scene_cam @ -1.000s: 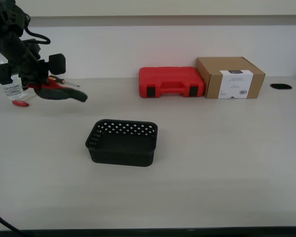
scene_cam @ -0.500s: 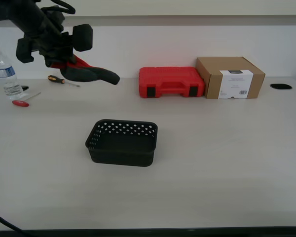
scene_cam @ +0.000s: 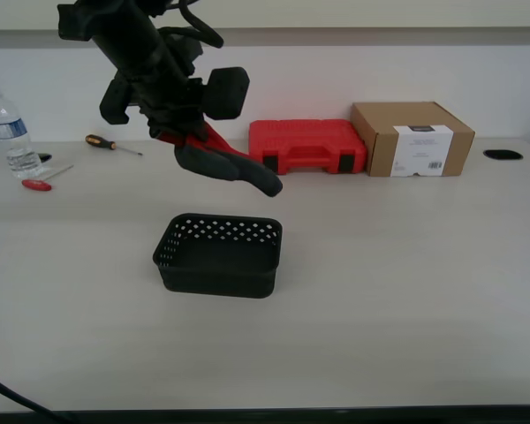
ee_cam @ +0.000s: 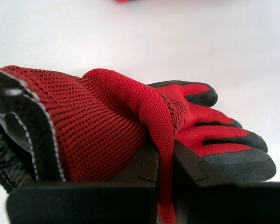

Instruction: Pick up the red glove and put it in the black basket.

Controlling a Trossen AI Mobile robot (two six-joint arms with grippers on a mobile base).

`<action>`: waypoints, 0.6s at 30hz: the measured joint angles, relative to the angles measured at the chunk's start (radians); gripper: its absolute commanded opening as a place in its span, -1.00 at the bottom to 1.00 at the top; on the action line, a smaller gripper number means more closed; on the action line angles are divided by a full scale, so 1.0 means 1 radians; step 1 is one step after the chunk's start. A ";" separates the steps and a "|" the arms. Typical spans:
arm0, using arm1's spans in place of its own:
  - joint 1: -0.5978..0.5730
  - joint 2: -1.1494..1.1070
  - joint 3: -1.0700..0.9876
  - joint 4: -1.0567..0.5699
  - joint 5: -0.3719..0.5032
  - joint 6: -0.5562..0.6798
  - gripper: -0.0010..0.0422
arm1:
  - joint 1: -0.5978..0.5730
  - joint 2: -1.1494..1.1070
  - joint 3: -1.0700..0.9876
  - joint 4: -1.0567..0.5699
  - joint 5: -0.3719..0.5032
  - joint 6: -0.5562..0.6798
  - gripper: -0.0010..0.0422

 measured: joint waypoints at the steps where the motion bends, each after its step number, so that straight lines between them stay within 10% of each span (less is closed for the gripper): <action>1: -0.002 0.000 0.000 0.000 0.000 0.000 -0.95 | -0.018 0.000 -0.014 0.001 -0.012 -0.008 -0.96; 18: -0.001 0.000 0.000 -0.002 0.000 0.000 -0.95 | -0.042 -0.047 -0.117 0.056 0.010 -0.029 -0.75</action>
